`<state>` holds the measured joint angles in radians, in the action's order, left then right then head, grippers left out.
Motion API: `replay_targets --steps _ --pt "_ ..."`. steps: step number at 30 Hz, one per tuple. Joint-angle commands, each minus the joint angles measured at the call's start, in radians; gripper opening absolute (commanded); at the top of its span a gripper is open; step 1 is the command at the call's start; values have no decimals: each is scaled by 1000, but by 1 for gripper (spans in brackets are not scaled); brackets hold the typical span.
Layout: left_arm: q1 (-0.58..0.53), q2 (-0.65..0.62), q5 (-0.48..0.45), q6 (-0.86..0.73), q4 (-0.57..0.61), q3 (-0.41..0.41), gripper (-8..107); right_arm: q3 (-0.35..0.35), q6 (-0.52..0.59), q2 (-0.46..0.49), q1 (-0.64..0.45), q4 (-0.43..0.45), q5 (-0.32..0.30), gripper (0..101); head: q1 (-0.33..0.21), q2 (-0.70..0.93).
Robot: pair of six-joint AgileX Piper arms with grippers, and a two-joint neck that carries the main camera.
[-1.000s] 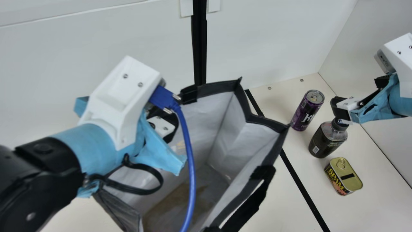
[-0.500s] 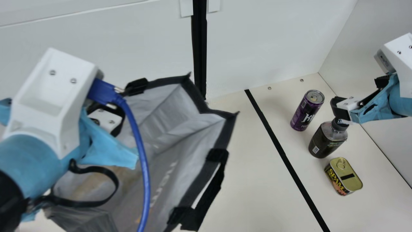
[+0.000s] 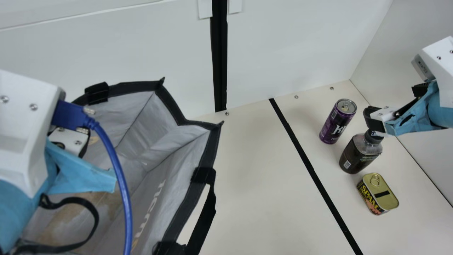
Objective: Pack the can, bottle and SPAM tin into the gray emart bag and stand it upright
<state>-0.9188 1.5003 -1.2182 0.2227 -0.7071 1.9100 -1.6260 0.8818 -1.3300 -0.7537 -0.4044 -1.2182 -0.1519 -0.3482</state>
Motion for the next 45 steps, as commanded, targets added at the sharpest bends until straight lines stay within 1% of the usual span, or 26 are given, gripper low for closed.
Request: replay_targets --steps 1,9,15,24,33,38,45 --pt "-15 -8 -2 28 -30 -36 -8 0 0 0 0 0 0 95 -23 -1" --pt "-85 -30 -2 127 -86 -146 -8 0 0 0 0 0 0 95 -23 -1" --pt "-136 -29 -2 194 -91 -201 -8 0 0 0 0 0 0 95 -23 -1" --pt "-205 -8 -2 271 -72 -245 -8 0 0 0 0 0 0 95 -23 -1" --pt "-252 21 -2 323 -37 -261 -8 0 0 0 0 0 0 95 -23 -1" --pt "-242 28 33 350 0 -291 -8 0 0 0 0 0 0 95 -23 -1" --pt "-169 26 120 375 124 -346 -8 0 0 0 0 0 0 95 -23 -1"
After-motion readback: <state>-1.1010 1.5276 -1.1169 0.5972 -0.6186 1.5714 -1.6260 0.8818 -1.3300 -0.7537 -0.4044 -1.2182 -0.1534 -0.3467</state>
